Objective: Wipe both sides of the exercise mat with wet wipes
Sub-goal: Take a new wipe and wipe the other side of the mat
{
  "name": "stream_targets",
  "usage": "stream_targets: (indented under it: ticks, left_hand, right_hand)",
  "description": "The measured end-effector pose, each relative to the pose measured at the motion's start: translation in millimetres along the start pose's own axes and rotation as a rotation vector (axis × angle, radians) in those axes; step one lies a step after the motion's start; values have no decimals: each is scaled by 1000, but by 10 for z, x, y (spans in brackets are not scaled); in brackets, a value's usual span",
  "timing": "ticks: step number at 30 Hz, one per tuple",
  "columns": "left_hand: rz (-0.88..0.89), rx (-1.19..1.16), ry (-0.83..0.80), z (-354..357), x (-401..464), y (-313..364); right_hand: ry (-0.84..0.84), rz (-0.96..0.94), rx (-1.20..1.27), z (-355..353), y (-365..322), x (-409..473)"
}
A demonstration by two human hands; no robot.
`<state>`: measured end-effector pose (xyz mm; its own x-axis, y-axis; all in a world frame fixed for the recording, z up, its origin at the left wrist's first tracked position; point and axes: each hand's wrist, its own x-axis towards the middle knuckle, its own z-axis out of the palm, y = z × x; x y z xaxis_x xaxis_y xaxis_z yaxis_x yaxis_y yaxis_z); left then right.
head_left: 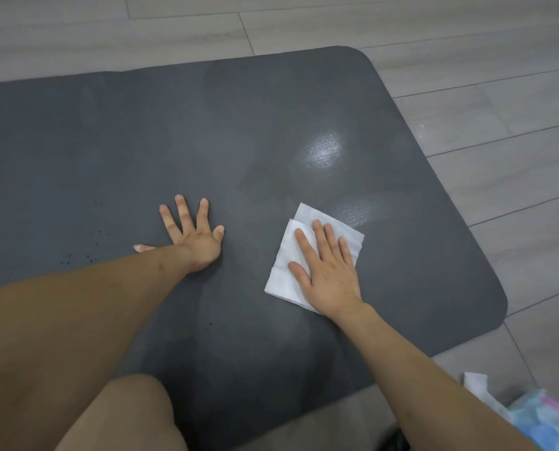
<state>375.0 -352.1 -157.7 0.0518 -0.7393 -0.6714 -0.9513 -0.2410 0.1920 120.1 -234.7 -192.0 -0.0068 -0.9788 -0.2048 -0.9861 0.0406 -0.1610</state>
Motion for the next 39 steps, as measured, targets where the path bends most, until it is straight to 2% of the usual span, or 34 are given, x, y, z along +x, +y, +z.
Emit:
stream_targets:
  ticks: [4, 10, 13, 15, 19, 23, 27, 29, 34, 39]
  left_hand:
    - [-8, 4, 2, 8, 21, 8]
    - [-7, 5, 0, 19, 45, -9]
    - [-10, 7, -2, 26, 68, -17]
    - [-11, 8, 0, 29, 88, -5]
    - [-13, 11, 2, 39, 67, -7]
    - [-14, 9, 1, 21, 48, 11]
    - [-20, 13, -7, 24, 66, 4]
    - [-16, 13, -1, 27, 72, 8]
    - [-15, 11, -7, 34, 87, -16]
    - [-14, 12, 3, 40, 98, -18]
  right_hand:
    - [25, 45, -39, -20, -53, 8]
    - [30, -156, -64, 21, -241, -153]
    - [33, -175, -24, 38, -240, -153]
    - [17, -146, -24, 29, -125, -112]
    - [11, 78, -1, -53, 109, -56]
    - [113, 31, -23, -29, 52, -103]
    - [308, 88, -16, -146, 67, -153]
    - [312, 72, -35, -219, 68, -199]
    - [161, -72, -14, -193, 60, -322]
    - [260, -72, 31, -133, 73, -188]
